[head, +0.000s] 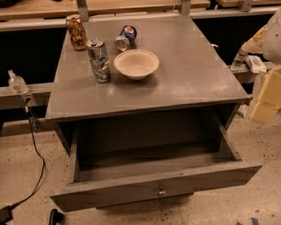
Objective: Close top drawer
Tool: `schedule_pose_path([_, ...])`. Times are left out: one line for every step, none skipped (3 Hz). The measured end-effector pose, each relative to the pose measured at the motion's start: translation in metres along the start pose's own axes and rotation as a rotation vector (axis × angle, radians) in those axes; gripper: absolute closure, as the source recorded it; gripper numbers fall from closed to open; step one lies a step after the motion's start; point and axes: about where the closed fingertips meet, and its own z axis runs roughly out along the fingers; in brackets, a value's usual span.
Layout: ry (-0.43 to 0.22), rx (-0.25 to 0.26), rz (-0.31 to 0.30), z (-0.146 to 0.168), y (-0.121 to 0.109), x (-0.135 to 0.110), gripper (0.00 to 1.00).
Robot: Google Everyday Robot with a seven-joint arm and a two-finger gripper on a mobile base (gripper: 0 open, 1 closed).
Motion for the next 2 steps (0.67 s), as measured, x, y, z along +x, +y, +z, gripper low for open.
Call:
schedule_pose_path([0.000, 0.000, 0.000, 0.000, 0.000, 0.000, 0.00])
schedule_pose_path([-0.008, -0.062, 0.044, 0.051, 0.003, 0.021, 0.00])
